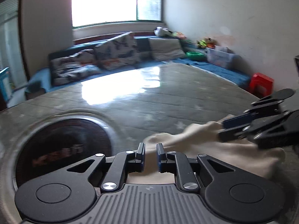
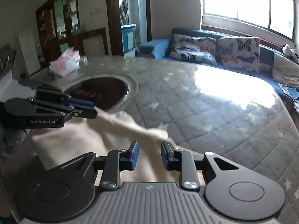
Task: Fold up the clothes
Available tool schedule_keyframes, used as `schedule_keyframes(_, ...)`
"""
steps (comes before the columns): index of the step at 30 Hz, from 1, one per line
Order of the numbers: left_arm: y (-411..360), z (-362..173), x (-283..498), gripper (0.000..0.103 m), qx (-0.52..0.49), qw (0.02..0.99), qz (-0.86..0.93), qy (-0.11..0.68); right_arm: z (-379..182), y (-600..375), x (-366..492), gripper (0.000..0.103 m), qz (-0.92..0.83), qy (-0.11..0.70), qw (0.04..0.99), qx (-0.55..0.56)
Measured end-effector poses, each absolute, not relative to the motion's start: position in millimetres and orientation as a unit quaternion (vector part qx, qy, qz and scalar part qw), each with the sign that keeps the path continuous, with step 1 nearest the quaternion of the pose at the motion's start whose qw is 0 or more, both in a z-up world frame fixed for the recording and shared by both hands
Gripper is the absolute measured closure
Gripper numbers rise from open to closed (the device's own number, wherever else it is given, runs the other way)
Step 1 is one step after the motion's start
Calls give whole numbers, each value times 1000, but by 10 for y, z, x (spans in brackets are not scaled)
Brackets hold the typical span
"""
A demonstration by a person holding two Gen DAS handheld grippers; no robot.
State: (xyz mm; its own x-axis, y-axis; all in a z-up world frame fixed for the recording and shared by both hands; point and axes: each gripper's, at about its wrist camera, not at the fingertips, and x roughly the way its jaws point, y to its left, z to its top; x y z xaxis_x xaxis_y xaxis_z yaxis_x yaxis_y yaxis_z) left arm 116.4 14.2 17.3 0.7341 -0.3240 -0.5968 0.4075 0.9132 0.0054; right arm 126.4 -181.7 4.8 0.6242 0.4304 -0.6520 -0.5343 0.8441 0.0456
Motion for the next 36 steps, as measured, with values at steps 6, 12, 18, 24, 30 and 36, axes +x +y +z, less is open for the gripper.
schedule_keyframes(6, 53, 34, 1311, 89, 67, 924, -186, 328, -133, -1946, 1404, 80, 232, 360, 902, -54)
schedule_keyframes(12, 41, -16, 1385, 88, 69, 922, -177, 336, -121, -2063, 1379, 82, 222, 357, 906, -48)
schedule_keyframes(18, 70, 4, 1384, 88, 66, 923, -175, 336, -38, -2110, 1258, 83, 216, 344, 912, -52)
schedule_keyframes(24, 15, 131, 1168, 87, 55, 925, -195, 321, 41, -2294, 1093, 83, 192, 338, 920, -51)
schedule_keyframes(30, -154, 181, 826, 87, 59, 919, -238, 309, -49, -2402, 1094, 82, 182, 353, 917, -33)
schedule_keyframes(36, -356, 189, 590, 87, 80, 908, -282, 298, -99, -2438, 1133, 99, 182, 357, 916, -21)
